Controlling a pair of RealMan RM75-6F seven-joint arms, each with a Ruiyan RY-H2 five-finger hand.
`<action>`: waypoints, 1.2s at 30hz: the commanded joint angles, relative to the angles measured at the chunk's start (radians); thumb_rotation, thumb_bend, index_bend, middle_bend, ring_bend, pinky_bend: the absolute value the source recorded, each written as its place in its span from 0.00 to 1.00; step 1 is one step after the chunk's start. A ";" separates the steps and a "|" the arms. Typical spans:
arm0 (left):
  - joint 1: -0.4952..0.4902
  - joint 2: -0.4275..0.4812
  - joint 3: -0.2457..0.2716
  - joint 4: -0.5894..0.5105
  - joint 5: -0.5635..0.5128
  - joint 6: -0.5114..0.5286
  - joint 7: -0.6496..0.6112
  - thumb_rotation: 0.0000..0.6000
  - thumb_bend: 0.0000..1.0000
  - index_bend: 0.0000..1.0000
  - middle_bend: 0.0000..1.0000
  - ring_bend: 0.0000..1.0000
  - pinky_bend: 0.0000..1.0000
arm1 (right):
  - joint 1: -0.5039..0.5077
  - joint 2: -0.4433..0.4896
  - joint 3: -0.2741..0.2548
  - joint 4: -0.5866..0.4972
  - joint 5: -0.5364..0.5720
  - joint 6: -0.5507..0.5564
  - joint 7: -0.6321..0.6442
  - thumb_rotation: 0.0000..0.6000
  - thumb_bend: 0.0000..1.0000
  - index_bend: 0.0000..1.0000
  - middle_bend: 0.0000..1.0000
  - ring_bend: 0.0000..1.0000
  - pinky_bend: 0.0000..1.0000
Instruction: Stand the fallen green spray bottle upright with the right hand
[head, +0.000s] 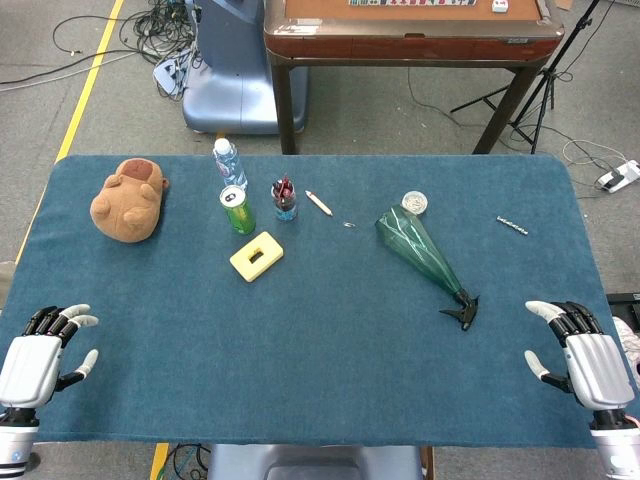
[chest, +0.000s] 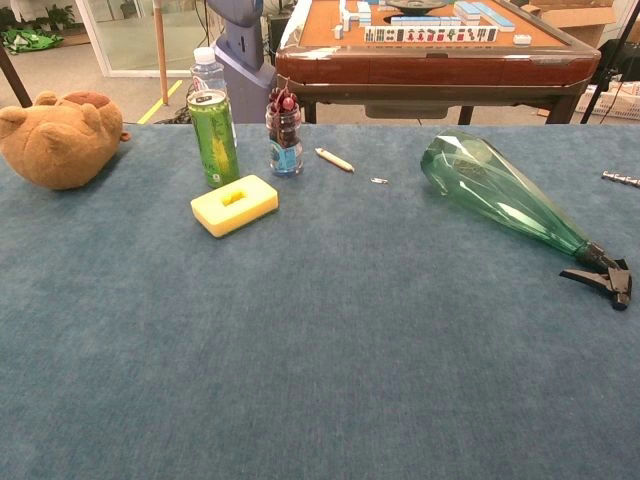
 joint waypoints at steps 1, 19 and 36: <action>-0.001 0.000 0.001 -0.002 0.001 -0.002 0.002 1.00 0.33 0.34 0.25 0.21 0.14 | -0.001 -0.001 -0.003 0.002 0.002 -0.003 0.000 1.00 0.29 0.24 0.26 0.17 0.16; -0.004 -0.001 0.003 -0.003 -0.006 -0.012 0.005 1.00 0.33 0.34 0.25 0.21 0.14 | 0.071 0.020 0.015 -0.032 0.037 -0.127 -0.070 1.00 0.35 0.19 0.25 0.17 0.16; 0.003 -0.006 0.008 0.013 -0.016 -0.014 -0.003 1.00 0.33 0.36 0.25 0.21 0.14 | 0.280 -0.017 0.075 0.049 0.234 -0.480 -0.134 1.00 0.87 0.15 0.23 0.13 0.16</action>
